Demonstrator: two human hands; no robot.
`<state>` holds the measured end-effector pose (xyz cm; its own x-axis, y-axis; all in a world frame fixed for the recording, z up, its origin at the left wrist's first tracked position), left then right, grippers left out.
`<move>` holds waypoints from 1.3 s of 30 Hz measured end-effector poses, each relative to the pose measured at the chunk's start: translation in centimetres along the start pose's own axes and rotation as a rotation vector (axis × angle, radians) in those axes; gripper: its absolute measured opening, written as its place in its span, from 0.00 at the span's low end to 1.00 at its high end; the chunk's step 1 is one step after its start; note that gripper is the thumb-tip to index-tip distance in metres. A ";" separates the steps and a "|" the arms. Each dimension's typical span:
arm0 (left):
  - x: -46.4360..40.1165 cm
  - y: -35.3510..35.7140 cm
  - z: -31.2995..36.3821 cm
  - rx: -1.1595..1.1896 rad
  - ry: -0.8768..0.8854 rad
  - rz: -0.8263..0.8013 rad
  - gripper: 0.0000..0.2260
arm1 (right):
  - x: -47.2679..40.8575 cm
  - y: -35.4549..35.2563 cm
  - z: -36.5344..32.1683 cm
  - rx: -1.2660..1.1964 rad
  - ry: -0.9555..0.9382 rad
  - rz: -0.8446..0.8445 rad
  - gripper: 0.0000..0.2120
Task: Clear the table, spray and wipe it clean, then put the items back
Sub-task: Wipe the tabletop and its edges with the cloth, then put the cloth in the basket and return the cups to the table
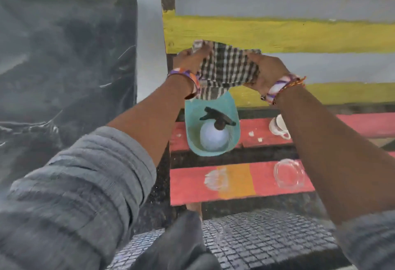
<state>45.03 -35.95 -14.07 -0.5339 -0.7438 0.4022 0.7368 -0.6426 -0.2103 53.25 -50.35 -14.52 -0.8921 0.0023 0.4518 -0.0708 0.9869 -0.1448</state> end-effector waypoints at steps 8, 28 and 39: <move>-8.3 5.0 -7.6 -0.551 0.033 -0.087 0.08 | -9.5 2.6 7.7 0.527 -0.104 -0.094 0.25; -7.7 7.7 -11.8 -1.666 0.741 -0.506 0.10 | -7.8 6.2 13.7 1.844 -0.918 -0.638 0.17; -3.5 15.7 -2.1 -1.410 0.907 -0.455 0.05 | -7.4 -2.2 4.3 1.465 -0.805 -0.317 0.20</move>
<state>57.62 -43.83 -20.71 -0.9866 -0.0135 0.1625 -0.1603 -0.0996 -0.9820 58.05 -53.27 -21.28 -0.7142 -0.6816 0.1592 -0.1877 -0.0326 -0.9817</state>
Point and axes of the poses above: each hand's wrist, its own x-axis away from the middle knuckle, its own y-axis out of the palm, z = x × y, the point moved 3 cm from there along -x, towards the middle knuckle, and after that the axes turned 15 degrees about z, right-handed, at the moved point
